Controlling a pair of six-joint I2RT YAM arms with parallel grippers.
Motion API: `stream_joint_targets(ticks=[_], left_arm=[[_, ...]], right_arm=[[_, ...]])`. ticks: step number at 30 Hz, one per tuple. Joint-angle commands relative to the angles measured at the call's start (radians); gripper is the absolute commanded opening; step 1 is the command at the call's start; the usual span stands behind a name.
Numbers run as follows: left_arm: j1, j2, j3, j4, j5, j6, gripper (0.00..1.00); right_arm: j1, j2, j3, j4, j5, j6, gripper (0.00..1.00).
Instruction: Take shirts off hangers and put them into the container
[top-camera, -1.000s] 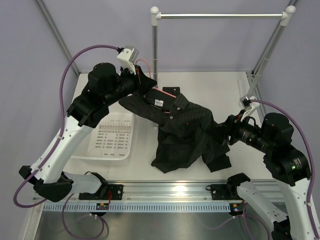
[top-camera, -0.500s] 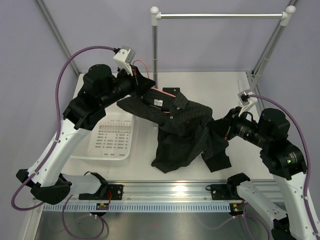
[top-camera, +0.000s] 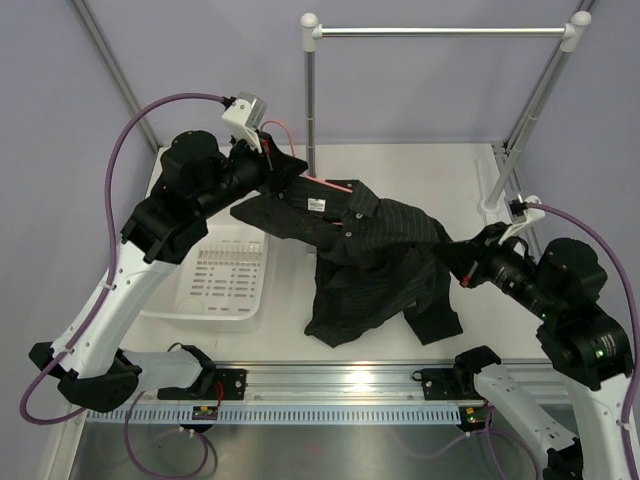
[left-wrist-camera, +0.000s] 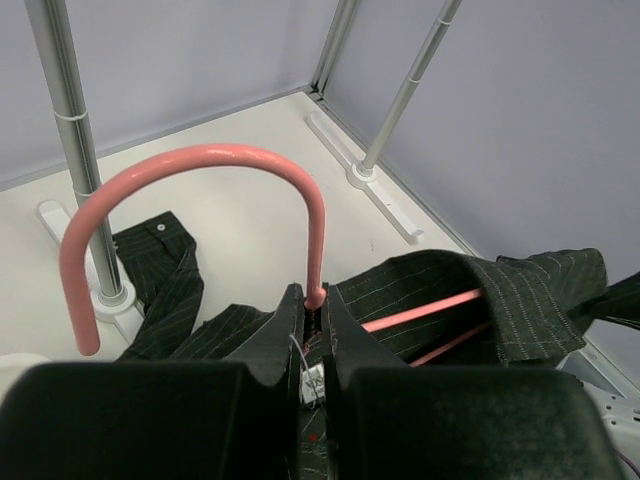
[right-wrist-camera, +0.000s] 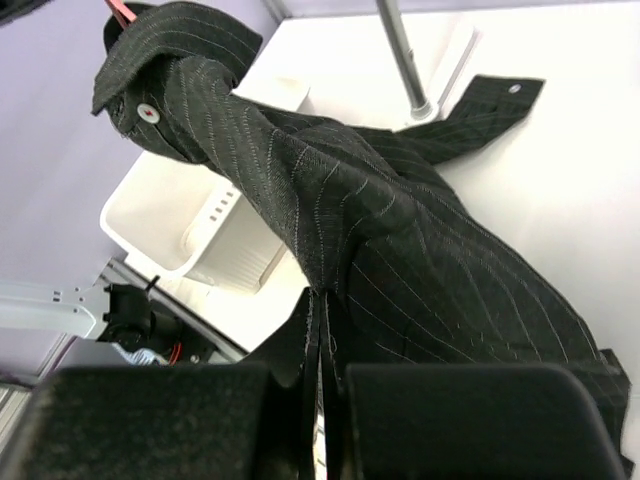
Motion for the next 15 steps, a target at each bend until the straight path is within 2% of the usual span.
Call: stream_joint_targets(ticks=[1, 9, 15], left_arm=[[0.006, -0.017, 0.024, 0.032, -0.085, 0.033, 0.0], [0.004, -0.007, 0.039, 0.026, -0.105, 0.062, 0.0], [0.004, -0.055, 0.011, 0.043, -0.068, 0.041, 0.0]], right_arm=[[0.005, -0.057, 0.085, -0.057, 0.121, 0.008, 0.0], [0.005, -0.147, 0.167, -0.14, 0.408, 0.022, 0.0], [0.005, -0.155, 0.191, -0.175, 0.737, 0.079, 0.0]])
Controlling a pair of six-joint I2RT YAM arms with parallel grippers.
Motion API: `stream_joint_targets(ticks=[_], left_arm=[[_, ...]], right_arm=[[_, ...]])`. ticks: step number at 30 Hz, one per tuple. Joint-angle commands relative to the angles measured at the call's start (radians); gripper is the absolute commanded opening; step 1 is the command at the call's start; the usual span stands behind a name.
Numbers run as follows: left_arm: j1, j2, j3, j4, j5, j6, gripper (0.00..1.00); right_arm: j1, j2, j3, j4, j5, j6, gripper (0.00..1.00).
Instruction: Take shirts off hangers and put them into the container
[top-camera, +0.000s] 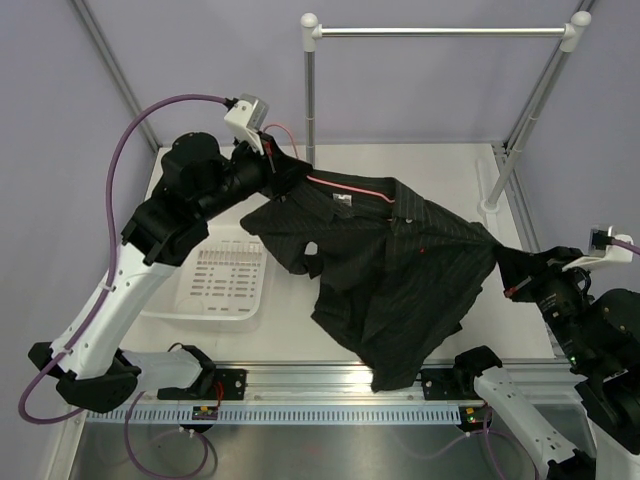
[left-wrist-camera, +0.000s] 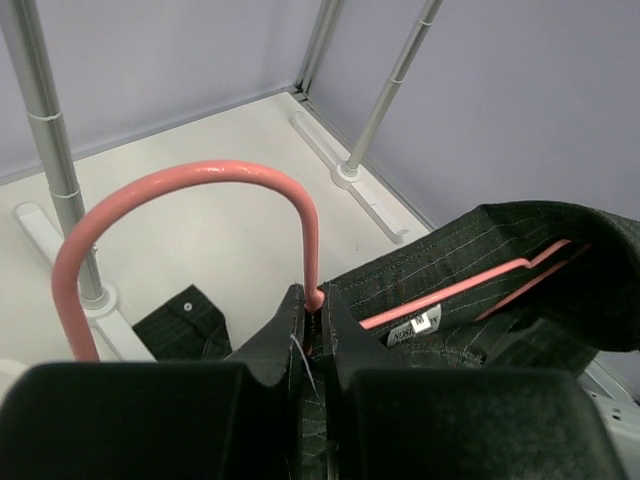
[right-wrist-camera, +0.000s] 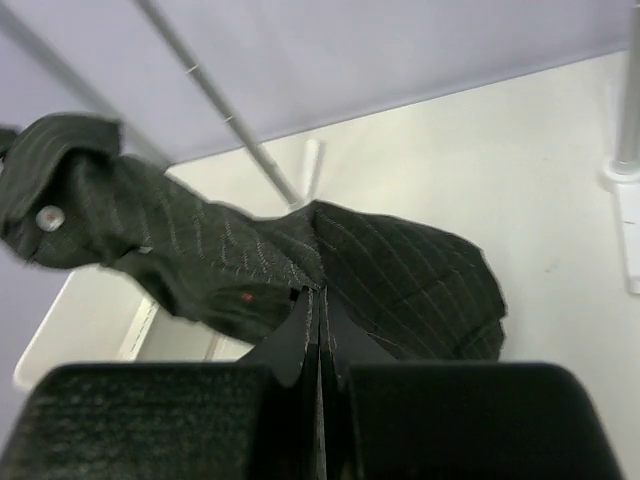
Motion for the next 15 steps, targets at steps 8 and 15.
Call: stream_joint_targets(ticks=[8, 15], left_arm=[[0.022, -0.121, -0.023, 0.041, 0.002, 0.042, 0.0], [0.022, -0.206, -0.137, 0.039, 0.026, 0.05, 0.0]], right_arm=[[-0.001, 0.023, 0.009, -0.028, 0.621, 0.117, 0.0], [-0.001, 0.169, 0.101, 0.075, 0.518, 0.037, 0.0]])
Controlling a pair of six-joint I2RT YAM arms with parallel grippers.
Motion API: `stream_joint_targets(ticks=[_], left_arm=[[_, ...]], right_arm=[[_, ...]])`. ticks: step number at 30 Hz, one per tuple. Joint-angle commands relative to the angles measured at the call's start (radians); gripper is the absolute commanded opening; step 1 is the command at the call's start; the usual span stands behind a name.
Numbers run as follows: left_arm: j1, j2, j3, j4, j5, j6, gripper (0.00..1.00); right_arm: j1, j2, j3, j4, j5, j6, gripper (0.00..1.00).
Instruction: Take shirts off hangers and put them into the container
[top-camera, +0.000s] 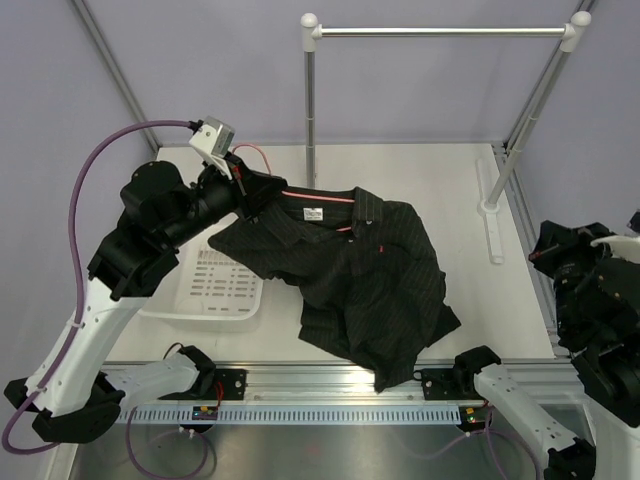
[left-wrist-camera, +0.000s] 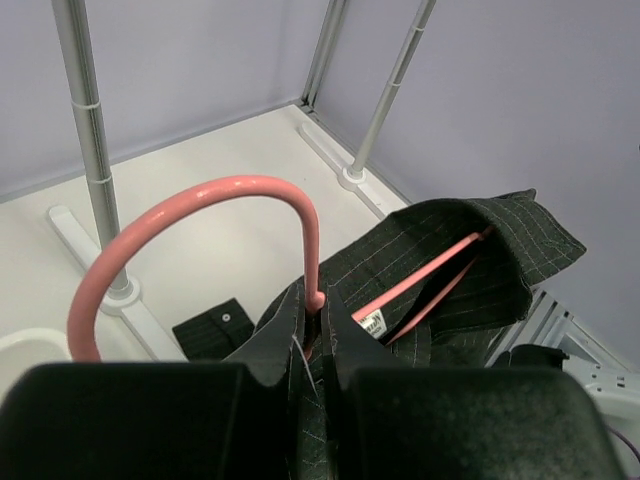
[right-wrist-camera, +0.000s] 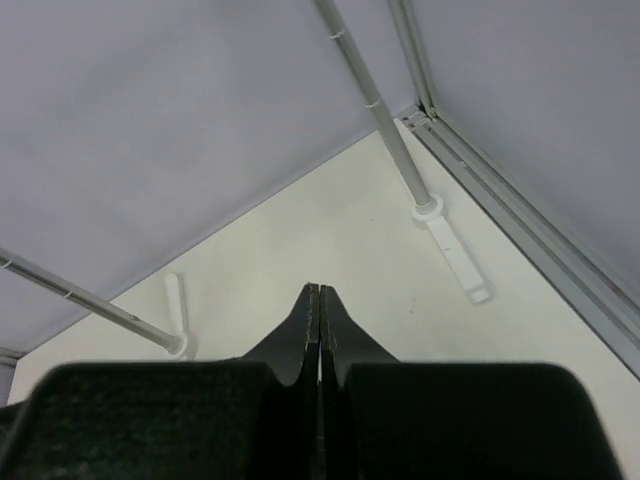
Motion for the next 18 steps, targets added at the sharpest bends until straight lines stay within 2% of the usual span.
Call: stream_joint_targets(ticks=[1, 2, 3, 4, 5, 6, 8, 14, 18], left_arm=[[-0.001, -0.032, -0.024, 0.031, 0.004, 0.02, 0.0], [-0.001, -0.027, -0.019, 0.022, 0.0, 0.027, 0.0], [0.001, -0.027, -0.015, 0.019, 0.0, 0.028, 0.0], [-0.001, -0.024, -0.004, 0.011, -0.002, 0.031, 0.0], [0.001, -0.015, 0.005, 0.007, 0.0, 0.033, 0.0], [-0.001, -0.01, 0.016, -0.001, 0.001, 0.033, 0.0], [0.001, 0.002, 0.051, -0.02, 0.009, 0.037, 0.0], [-0.001, 0.022, 0.1, -0.052, 0.03, 0.045, 0.0], [0.001, 0.023, 0.096, -0.039, 0.047, 0.036, 0.0]], right_arm=[[0.0, 0.09, 0.056, 0.099, -0.144, -0.044, 0.0], [-0.002, 0.094, 0.035, 0.131, -0.292, -0.133, 0.0], [-0.002, 0.109, 0.021, 0.178, -0.602, -0.171, 0.14], [-0.002, 0.125, 0.013, 0.183, -0.722, -0.189, 0.39], [-0.002, 0.146, 0.008, 0.186, -0.811, -0.187, 0.76], [-0.002, 0.151, 0.001, 0.212, -0.985, -0.193, 0.81], [-0.002, 0.131, -0.048, 0.261, -1.093, -0.167, 0.86], [-0.002, 0.165, -0.11, 0.321, -1.355, -0.158, 0.84], [-0.002, 0.185, -0.159, 0.39, -1.408, -0.137, 0.73]])
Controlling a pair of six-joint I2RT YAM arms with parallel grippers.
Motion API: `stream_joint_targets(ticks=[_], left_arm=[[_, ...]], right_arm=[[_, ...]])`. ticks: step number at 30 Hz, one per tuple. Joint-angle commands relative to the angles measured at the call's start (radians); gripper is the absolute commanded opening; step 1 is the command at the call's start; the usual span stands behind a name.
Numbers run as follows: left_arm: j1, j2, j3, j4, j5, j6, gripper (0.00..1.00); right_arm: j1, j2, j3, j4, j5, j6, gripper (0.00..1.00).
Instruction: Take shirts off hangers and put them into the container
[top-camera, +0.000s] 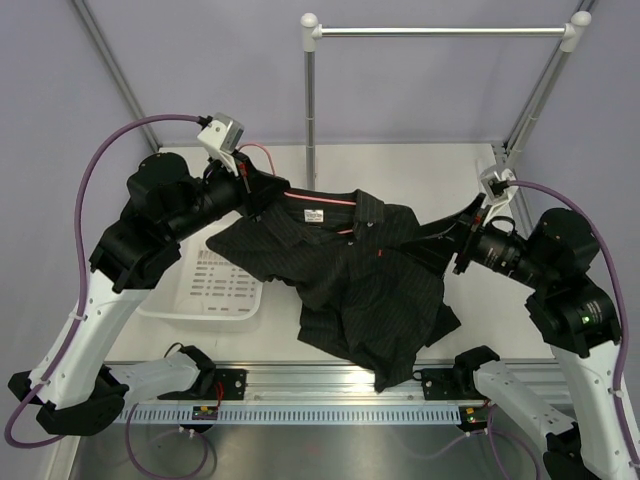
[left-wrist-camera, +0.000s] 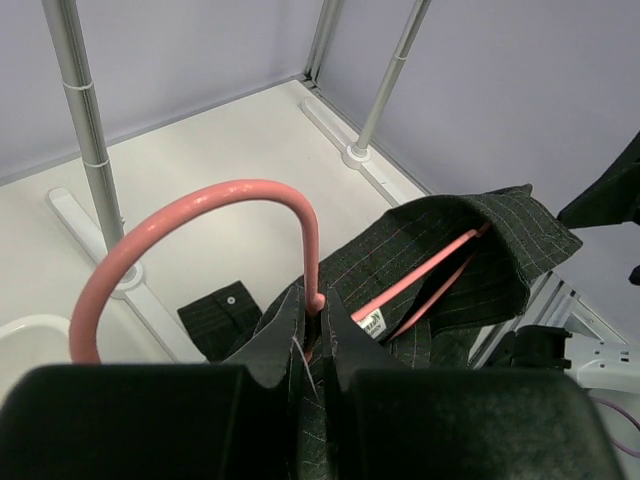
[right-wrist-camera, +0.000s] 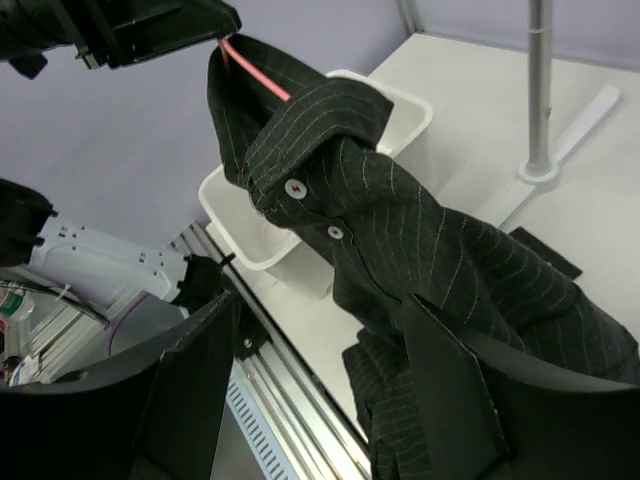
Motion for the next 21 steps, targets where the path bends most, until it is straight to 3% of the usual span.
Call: stream_joint_targets(ticks=[1, 8, 21], left_arm=[[-0.001, -0.007, 0.047, 0.041, 0.034, 0.013, 0.0], [0.001, -0.01, 0.054, 0.028, 0.051, 0.016, 0.0], [0.001, -0.021, 0.041, 0.016, 0.045, 0.023, 0.0]], right_arm=[[0.0, 0.023, -0.051, 0.101, -0.143, 0.006, 0.71], [0.0, 0.033, -0.077, 0.077, 0.037, -0.056, 0.67], [0.0, 0.03, -0.018, -0.043, 0.173, -0.15, 0.68]])
